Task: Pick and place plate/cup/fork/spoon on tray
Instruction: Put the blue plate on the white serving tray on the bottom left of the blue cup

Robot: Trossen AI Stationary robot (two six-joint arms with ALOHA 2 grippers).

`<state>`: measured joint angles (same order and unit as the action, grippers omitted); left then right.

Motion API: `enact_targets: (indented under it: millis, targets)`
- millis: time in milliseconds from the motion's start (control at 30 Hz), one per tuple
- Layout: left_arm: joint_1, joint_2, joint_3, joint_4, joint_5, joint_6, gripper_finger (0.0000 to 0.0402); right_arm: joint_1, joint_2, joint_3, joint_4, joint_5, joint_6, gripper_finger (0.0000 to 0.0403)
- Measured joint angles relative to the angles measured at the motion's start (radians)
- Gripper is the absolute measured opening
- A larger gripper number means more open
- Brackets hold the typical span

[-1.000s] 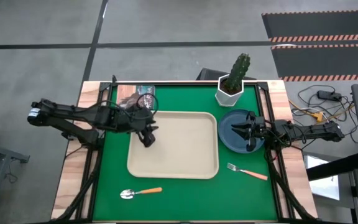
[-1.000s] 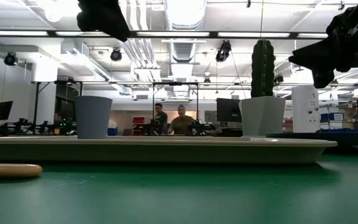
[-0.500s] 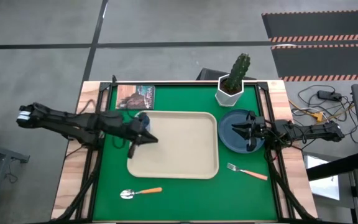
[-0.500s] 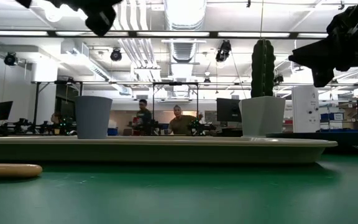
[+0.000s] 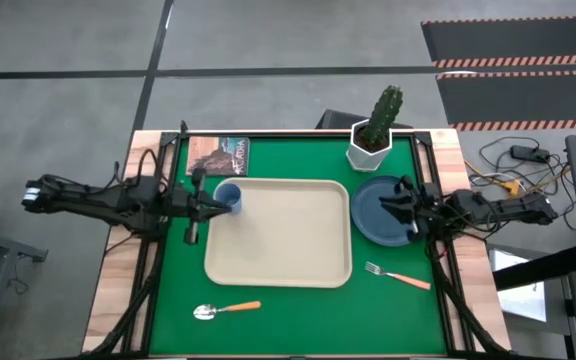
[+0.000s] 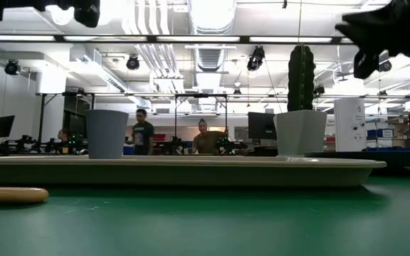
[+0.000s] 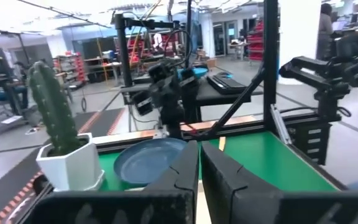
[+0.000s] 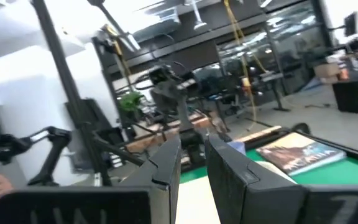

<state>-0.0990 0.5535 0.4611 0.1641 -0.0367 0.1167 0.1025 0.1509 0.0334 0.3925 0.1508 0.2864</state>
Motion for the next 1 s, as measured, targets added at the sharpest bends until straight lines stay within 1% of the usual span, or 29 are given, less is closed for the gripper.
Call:
enact_targets:
  millis: [233,400,533,633,767,867,933,1000]
  targets:
    - [0.000,-0.074,-0.105,0.010,-0.001,-0.024,0.0000,0.054,0.142,0.113,0.003,0.005,-0.081,0.0063]
    - [0.000,-0.139,-0.185,0.047,-0.001,-0.032,0.0000,0.086,0.262,0.248,-0.120,0.033,-0.131,0.0063]
    - [0.000,-0.190,-0.228,0.063,-0.005,-0.032,0.0000,0.103,0.350,0.368,-0.316,0.099,-0.121,0.0063]
    - [0.000,-0.216,-0.234,0.064,-0.037,-0.032,0.0000,0.105,0.409,0.466,-0.510,0.139,-0.067,0.0063]
    - [0.000,-0.232,-0.233,0.093,-0.114,-0.023,0.0000,0.105,0.477,0.581,-0.768,0.139,0.054,0.0063]
    - [0.000,-0.239,-0.232,0.129,-0.188,-0.022,0.0000,0.118,0.523,0.633,-0.941,0.139,0.152,0.0063]
    - [0.000,-0.240,-0.232,0.126,-0.231,-0.022,0.0000,0.133,0.548,0.653,-1.031,0.138,0.219,0.0063]
    - [0.000,-0.243,-0.233,0.125,-0.267,-0.022,0.0000,0.150,0.565,0.666,-1.083,0.138,0.294,0.0063]
